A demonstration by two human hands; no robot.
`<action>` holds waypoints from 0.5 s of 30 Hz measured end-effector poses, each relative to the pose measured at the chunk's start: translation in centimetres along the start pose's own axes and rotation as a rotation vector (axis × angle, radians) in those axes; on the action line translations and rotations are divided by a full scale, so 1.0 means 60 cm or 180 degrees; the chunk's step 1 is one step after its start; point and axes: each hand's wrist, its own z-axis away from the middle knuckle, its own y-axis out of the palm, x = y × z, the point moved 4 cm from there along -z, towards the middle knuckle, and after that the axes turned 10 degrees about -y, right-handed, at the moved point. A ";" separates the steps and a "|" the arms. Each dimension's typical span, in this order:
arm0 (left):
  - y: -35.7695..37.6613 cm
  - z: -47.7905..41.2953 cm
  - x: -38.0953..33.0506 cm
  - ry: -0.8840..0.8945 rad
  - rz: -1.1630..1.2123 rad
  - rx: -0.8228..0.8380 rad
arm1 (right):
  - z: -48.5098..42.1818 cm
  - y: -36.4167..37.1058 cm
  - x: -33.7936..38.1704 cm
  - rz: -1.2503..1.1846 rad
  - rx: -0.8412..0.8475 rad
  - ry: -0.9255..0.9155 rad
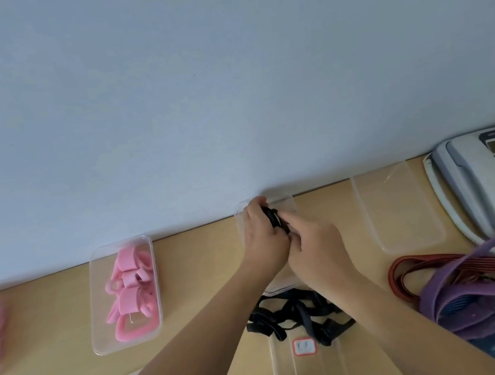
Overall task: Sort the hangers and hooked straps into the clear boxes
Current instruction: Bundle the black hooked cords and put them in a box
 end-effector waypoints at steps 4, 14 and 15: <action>0.013 0.013 -0.007 0.0160 -0.0218 -0.0173 | 0.037 -0.016 -0.034 0.0399 -0.0442 0.0190; -0.006 0.043 -0.007 0.0388 -0.2155 0.0091 | 0.047 0.002 -0.058 -0.0221 -0.0501 0.0348; -0.003 0.040 -0.010 0.0388 -0.2275 0.0091 | 0.047 0.003 -0.059 -0.0232 -0.0540 0.0309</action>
